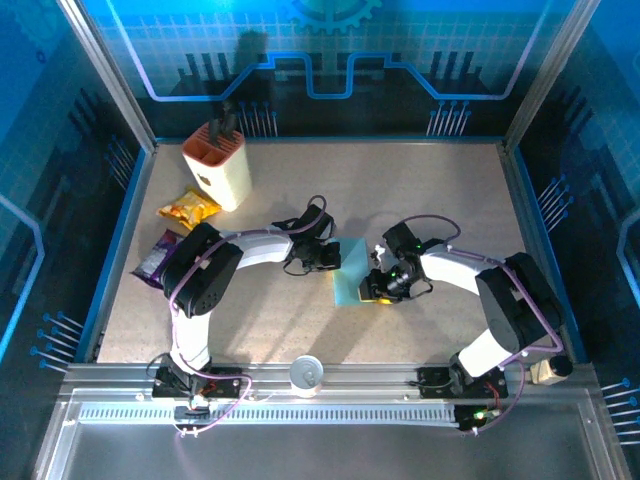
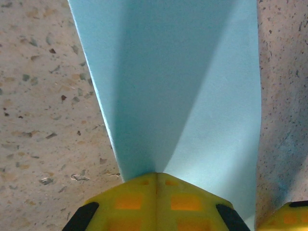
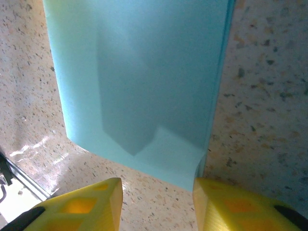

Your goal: Fold a paper plane with a square sheet of paper (fold left side to right side)

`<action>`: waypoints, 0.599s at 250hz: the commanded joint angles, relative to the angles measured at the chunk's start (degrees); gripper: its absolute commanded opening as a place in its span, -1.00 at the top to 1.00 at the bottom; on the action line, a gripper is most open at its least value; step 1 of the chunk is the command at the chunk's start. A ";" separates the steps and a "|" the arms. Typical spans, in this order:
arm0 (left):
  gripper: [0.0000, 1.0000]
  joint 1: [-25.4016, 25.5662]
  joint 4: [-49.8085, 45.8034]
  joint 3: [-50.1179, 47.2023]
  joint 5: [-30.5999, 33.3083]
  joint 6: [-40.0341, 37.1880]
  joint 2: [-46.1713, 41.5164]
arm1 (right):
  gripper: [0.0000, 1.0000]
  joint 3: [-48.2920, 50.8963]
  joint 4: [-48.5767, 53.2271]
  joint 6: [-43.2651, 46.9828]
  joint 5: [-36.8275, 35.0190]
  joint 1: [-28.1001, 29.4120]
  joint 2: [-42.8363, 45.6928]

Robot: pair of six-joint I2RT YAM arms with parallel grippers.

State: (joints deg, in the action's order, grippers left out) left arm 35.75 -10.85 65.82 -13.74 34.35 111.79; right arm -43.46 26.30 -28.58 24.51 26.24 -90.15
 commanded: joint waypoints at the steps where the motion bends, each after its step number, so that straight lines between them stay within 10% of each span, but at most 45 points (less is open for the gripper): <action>1: 1.00 0.64 -2.86 -1.75 1.08 -1.04 -0.55 | 0.14 0.48 -0.81 -1.05 1.55 0.75 -0.99; 150: 1.00 0.64 -2.65 -2.01 1.00 -1.29 -0.52 | 0.09 -0.32 3.77 -0.35 -2.74 0.48 1.82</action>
State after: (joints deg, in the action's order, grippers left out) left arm 35.77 -10.83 65.78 -13.72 34.33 111.79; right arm -43.46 26.61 -28.97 23.03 26.30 -90.04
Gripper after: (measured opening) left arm 0.068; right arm 0.450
